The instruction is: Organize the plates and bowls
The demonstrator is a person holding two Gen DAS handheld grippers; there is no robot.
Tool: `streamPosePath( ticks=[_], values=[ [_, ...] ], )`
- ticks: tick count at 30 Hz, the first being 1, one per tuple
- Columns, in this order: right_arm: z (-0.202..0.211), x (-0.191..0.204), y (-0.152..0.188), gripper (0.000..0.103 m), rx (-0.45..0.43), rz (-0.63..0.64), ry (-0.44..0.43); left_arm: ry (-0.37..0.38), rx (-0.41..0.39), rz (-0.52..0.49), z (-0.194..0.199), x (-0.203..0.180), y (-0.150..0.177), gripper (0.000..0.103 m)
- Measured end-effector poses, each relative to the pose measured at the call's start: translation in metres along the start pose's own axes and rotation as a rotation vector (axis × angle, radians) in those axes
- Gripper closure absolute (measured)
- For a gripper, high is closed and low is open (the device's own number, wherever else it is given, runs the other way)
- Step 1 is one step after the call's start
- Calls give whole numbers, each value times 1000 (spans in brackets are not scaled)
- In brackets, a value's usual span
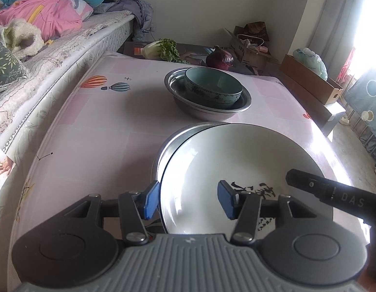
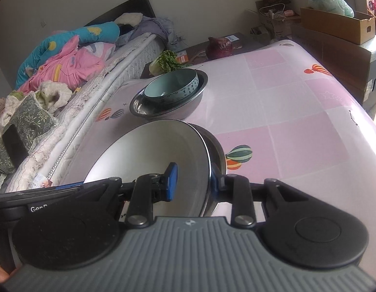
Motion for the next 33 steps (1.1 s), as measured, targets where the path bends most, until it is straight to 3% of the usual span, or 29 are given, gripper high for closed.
streamPosePath(
  ticks=[10,16,21,33],
  values=[
    [-28,-8,1,74,72,5,47,9,-6,2,-9,9,-3,52],
    [-28,-8,-5,73,57,22,60,14,-50,-15,-3,7,-7,52],
    [-23,-9,-13,62,41,14,64,7,-99,-36,7,5,-12,52],
    [2,3,-24,56,-21,44,59,-2,-84,-33,8,13,-5,51]
  ],
)
Point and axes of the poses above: each gripper's, at about its wrist camera, not at the fingertips, and z roughly against the way its jaws point, x to its left, y to its underside, the point moved 8 cm from there along -z, roughly the way its jaws point, and after that the axes turned 6 degrees about -y, right-handed, at the moved point
